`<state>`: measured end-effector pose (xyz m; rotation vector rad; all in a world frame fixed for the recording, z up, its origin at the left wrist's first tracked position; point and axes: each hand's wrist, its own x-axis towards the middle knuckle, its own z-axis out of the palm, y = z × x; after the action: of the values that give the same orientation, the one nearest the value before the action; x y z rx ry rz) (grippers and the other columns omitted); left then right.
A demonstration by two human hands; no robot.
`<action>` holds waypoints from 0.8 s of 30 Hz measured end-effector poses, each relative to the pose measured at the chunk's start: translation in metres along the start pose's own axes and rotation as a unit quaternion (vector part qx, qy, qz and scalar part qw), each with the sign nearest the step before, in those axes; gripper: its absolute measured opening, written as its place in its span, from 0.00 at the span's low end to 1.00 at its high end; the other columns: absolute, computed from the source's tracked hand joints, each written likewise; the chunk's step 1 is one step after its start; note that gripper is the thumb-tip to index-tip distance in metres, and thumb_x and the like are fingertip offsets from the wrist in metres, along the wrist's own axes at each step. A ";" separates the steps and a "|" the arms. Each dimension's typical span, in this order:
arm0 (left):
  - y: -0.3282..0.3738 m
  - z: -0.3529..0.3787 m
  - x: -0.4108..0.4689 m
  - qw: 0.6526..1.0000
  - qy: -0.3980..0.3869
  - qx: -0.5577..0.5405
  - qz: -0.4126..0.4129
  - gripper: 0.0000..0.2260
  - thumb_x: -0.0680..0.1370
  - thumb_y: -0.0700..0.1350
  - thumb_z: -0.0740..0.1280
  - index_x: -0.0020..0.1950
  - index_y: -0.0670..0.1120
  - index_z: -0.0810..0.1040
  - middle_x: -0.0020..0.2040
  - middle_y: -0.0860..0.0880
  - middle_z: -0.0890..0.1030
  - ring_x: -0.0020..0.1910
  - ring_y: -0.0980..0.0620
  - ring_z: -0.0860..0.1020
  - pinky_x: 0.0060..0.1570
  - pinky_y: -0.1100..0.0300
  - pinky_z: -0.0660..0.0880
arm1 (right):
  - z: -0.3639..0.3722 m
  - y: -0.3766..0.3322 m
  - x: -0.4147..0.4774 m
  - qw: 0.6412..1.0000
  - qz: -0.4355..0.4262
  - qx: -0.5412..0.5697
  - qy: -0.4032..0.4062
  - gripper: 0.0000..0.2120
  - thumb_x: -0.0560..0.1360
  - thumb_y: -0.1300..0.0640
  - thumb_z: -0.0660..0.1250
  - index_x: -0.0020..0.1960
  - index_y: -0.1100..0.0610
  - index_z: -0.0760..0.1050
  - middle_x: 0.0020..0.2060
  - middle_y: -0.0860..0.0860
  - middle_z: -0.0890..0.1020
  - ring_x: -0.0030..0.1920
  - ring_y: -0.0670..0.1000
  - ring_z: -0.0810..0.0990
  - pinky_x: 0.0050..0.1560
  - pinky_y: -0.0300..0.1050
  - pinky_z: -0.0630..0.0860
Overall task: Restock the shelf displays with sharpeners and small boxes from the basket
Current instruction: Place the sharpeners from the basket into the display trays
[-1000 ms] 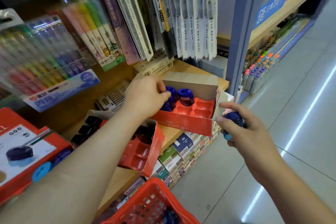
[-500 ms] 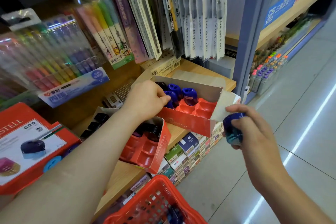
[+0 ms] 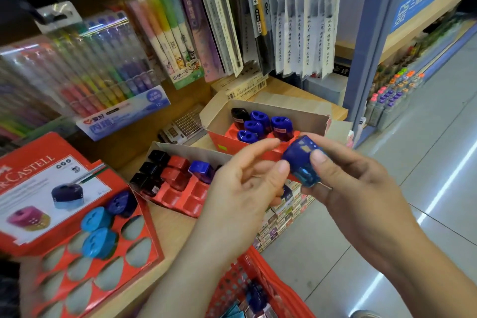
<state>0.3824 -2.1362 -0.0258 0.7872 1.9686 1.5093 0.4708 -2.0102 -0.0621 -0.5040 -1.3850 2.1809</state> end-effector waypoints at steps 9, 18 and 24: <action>-0.008 -0.017 -0.022 0.998 0.028 0.032 0.038 0.16 0.73 0.52 0.72 0.60 0.57 0.77 0.48 0.58 0.81 0.42 0.59 0.78 0.41 0.62 0.76 | 0.013 0.014 -0.005 0.986 0.101 0.111 -0.077 0.21 0.67 0.53 0.68 0.56 0.65 0.81 0.47 0.61 0.84 0.37 0.49 0.82 0.33 0.38 0.79; -0.023 -0.076 -0.076 0.983 0.129 0.117 -0.053 0.16 0.72 0.49 0.74 0.57 0.64 0.78 0.41 0.52 0.83 0.37 0.54 0.82 0.41 0.57 0.79 | 0.072 0.041 -0.027 0.979 0.111 0.003 -0.173 0.16 0.67 0.63 0.71 0.54 0.60 0.78 0.49 0.58 0.85 0.51 0.59 0.85 0.52 0.54 0.81; -0.037 -0.113 -0.106 0.968 0.221 0.113 -0.049 0.11 0.73 0.49 0.73 0.54 0.58 0.81 0.47 0.57 0.84 0.42 0.48 0.83 0.46 0.51 0.81 | 0.125 0.068 -0.043 0.969 0.065 -0.095 -0.219 0.18 0.72 0.73 0.69 0.50 0.51 0.79 0.45 0.44 0.82 0.50 0.45 0.84 0.46 0.41 0.81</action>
<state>0.3699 -2.2946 -0.0290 0.4544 2.5006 1.5161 0.4211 -2.1505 -0.0708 -0.1845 -1.8516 2.3725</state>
